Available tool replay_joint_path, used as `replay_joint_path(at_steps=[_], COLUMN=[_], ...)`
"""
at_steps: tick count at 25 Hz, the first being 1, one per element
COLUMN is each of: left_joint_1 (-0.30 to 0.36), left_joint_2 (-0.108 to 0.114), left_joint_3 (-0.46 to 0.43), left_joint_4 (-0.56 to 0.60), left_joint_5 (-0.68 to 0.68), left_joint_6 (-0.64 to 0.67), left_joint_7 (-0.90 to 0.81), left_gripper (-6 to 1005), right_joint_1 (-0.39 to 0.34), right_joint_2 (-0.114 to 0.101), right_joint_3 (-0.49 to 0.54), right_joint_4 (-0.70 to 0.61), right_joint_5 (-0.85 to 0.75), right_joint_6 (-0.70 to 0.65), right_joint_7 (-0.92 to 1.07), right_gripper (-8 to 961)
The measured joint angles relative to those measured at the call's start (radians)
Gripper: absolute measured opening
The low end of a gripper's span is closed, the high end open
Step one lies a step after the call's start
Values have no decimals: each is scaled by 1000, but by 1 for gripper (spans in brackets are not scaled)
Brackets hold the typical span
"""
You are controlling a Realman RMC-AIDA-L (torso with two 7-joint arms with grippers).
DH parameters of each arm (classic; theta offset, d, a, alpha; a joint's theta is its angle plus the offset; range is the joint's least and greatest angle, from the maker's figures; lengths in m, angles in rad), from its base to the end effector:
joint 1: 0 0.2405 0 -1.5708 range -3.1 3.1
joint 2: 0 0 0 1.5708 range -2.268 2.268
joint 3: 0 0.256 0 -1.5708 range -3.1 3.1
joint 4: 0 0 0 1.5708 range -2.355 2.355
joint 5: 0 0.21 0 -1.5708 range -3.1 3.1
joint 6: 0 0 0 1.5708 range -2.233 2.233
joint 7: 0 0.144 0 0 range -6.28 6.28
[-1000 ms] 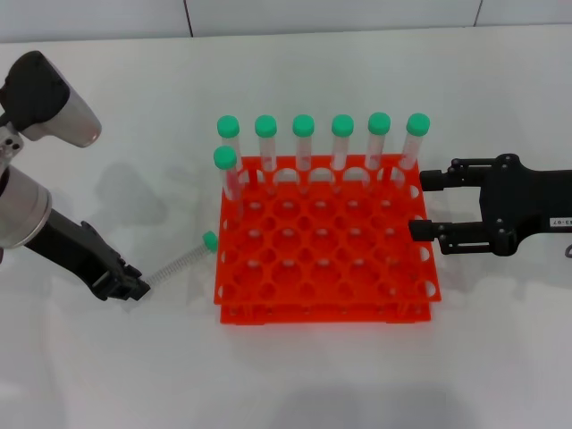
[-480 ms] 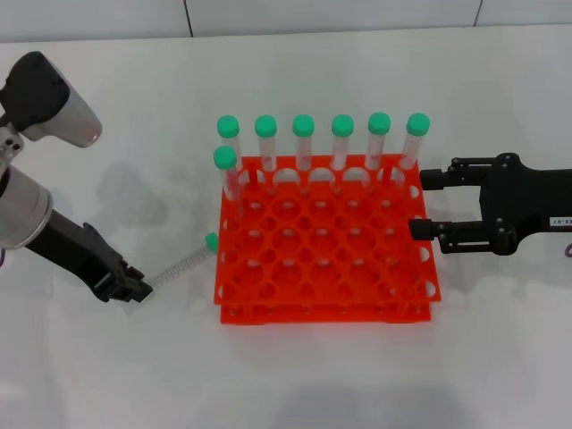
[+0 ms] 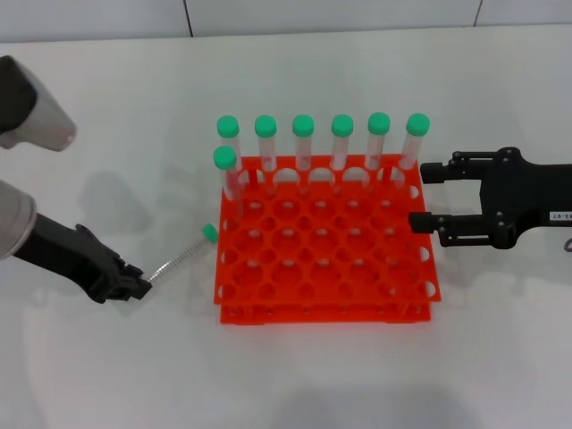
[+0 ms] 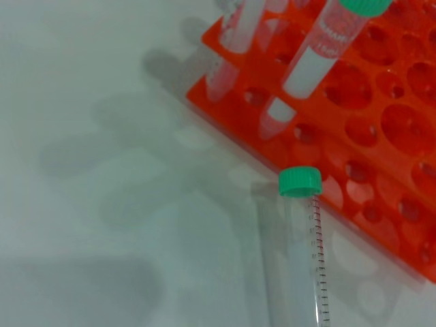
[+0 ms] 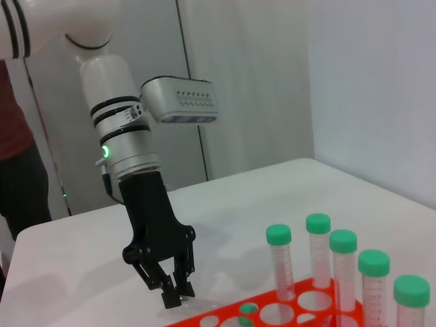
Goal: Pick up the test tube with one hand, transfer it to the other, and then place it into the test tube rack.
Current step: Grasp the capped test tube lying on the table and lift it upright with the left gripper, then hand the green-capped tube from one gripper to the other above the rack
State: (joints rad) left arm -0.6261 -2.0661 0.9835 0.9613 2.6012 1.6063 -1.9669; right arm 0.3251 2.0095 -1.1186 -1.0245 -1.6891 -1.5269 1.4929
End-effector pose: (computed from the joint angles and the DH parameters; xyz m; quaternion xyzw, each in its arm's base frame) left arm -0.2638 0.3414 0.0082 -0.9435 -0.2948 0.1386 0.0606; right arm 0.2372 0.3129 0.0312 -0.9585 0.1274 0.2201 0.1292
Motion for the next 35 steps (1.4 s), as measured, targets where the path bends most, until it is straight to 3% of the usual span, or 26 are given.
replay_joint_path(at_steps=[8,20,28,35], left_joint_1=[92,187,204,176], left_joint_2=[8,25,26,26], left_joint_3=[-97,-232,-252,-284], left_joint_4=[91,189,195,95], left_joint_5=[-94,-373,-492,-596], left_joint_6=[3,54,49,10], left_joint_7=[39,139,218,349], left_gripper=[181,181,181,181], right_joint_1=[0,-2,-3,-1], right_joint_2=[0,0,0,0], right_joint_3=[-4,-3,0,0], right_joint_4=[4,5,5,12], right_joint_5=[19,29,31,31], right_joint_6=[5,9,10,19], right_joint_7=[-10,-10,-10,-10], right_gripper=[693,693,693,693])
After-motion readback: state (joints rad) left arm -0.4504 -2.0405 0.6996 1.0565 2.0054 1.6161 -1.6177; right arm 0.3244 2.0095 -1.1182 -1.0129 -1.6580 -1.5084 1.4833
